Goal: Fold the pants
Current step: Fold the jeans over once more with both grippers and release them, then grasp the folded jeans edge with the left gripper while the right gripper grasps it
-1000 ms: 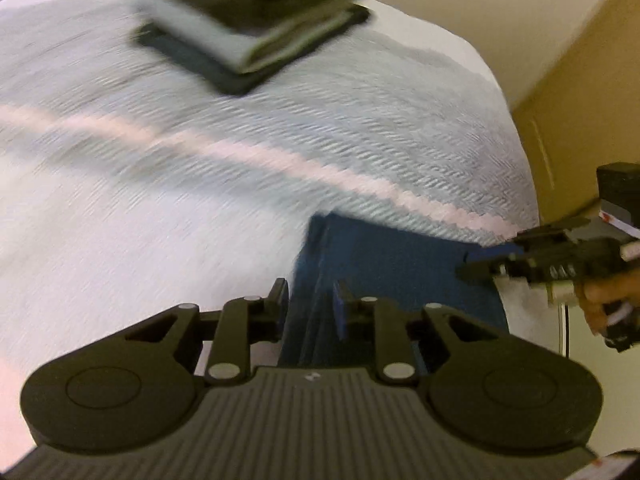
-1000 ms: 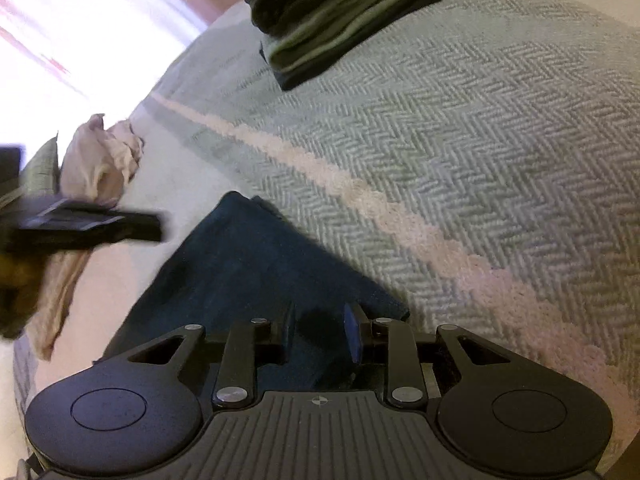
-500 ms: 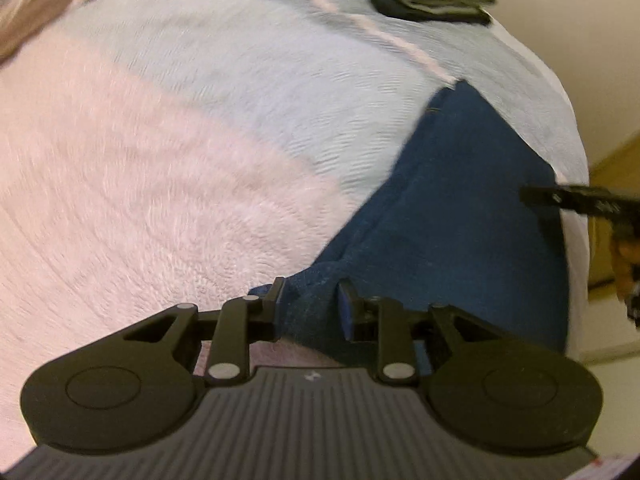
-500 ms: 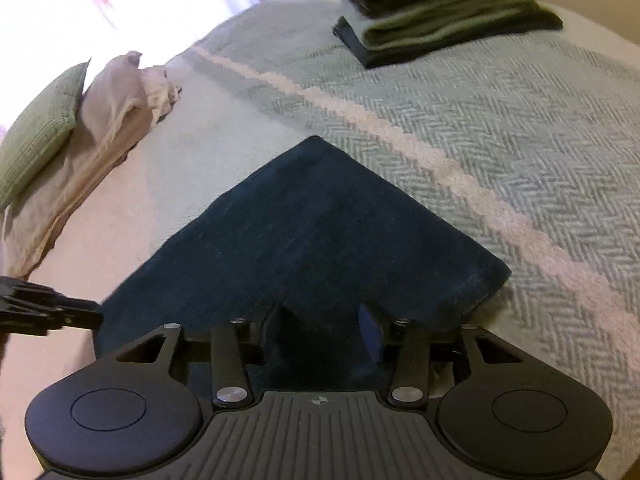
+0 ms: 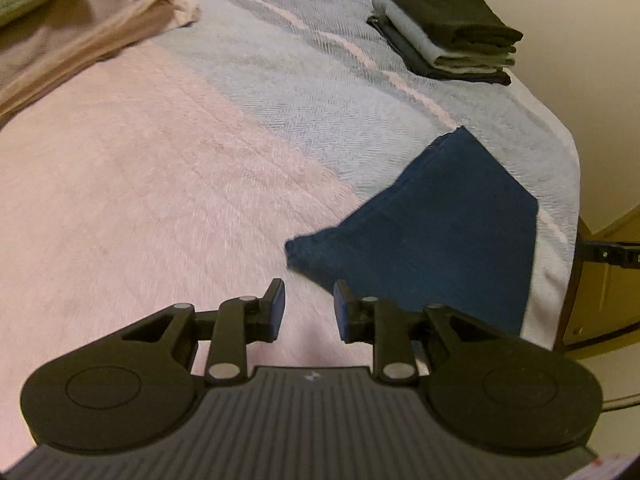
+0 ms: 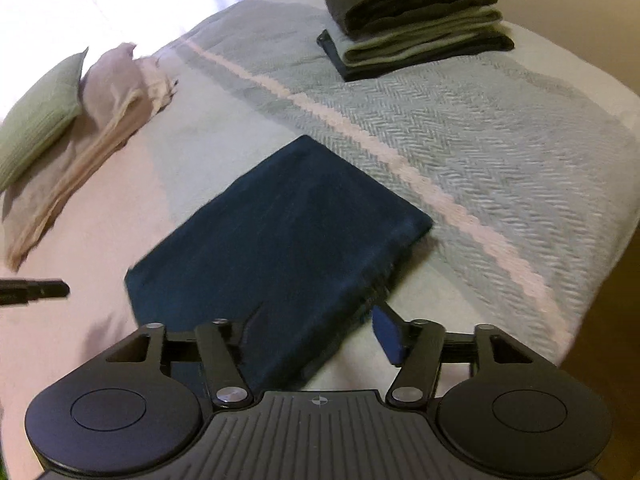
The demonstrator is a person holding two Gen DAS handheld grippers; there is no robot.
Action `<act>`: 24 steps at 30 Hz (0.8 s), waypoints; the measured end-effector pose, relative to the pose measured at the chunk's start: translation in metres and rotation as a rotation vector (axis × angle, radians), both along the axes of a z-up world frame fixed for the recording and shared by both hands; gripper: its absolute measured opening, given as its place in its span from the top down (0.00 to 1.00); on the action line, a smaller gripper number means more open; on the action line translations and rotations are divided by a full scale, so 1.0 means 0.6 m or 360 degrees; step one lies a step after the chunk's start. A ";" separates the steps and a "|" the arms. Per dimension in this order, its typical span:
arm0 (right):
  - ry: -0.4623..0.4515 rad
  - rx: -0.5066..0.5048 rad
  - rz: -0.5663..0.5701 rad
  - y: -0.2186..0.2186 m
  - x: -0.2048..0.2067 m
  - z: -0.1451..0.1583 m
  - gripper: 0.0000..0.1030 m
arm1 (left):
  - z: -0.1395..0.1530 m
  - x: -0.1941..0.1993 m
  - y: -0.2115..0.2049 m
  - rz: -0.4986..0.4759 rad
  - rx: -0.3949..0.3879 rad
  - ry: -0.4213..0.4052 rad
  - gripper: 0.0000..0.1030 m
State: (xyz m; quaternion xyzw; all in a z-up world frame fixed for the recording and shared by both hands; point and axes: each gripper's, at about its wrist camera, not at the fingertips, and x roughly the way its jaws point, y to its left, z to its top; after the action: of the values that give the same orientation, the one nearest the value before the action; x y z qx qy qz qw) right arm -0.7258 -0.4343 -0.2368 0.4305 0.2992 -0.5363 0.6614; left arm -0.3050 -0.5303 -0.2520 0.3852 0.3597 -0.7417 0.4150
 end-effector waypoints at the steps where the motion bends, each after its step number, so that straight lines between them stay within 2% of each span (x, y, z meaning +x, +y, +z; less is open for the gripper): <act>1: 0.0017 0.0003 0.0030 0.004 -0.003 0.007 0.41 | 0.010 -0.004 0.017 0.0017 -0.0018 -0.0004 0.80; 4: 0.0111 -0.0005 0.0183 0.004 -0.012 0.027 0.39 | 0.030 -0.018 0.056 0.0069 -0.0047 -0.0013 0.76; 6: 0.0188 -0.0031 0.0321 -0.006 -0.018 0.037 0.37 | 0.038 -0.044 0.081 0.0083 -0.0088 -0.0066 0.75; 8: 0.0266 -0.0063 0.0512 -0.023 -0.027 0.040 0.35 | 0.041 -0.076 0.093 0.0117 -0.0116 -0.0090 0.73; 10: 0.0361 -0.0101 0.0767 -0.045 -0.035 0.036 0.32 | 0.041 -0.114 0.104 0.0168 -0.0150 -0.0125 0.66; 11: 0.0387 -0.0118 0.0896 -0.056 -0.043 0.027 0.30 | 0.042 -0.134 0.110 0.0181 -0.0172 -0.0145 0.63; 13: 0.0455 -0.0172 0.1200 -0.080 -0.052 0.008 0.29 | 0.041 -0.178 0.130 0.0158 -0.0235 -0.0176 0.44; 15: 0.0515 -0.0245 0.1471 -0.095 -0.060 -0.014 0.28 | 0.035 -0.229 0.156 0.0129 -0.0302 -0.0247 0.33; 18: 0.0623 -0.0391 0.1864 -0.103 -0.070 -0.052 0.27 | 0.013 -0.304 0.195 0.0092 -0.0336 -0.0412 0.30; 21: 0.0679 -0.0547 0.2158 -0.100 -0.072 -0.090 0.25 | -0.006 -0.371 0.231 0.0045 -0.0377 -0.0563 0.21; 24: 0.0747 -0.0739 0.2431 -0.088 -0.058 -0.136 0.24 | -0.030 -0.416 0.260 0.0024 -0.0414 -0.0626 0.14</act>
State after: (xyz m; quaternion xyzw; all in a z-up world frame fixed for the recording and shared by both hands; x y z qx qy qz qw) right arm -0.7606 -0.4869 -0.3186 -0.1614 0.5210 -0.0637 0.8357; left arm -0.5545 -0.3743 -0.2703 0.4628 0.1762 -0.6893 0.5288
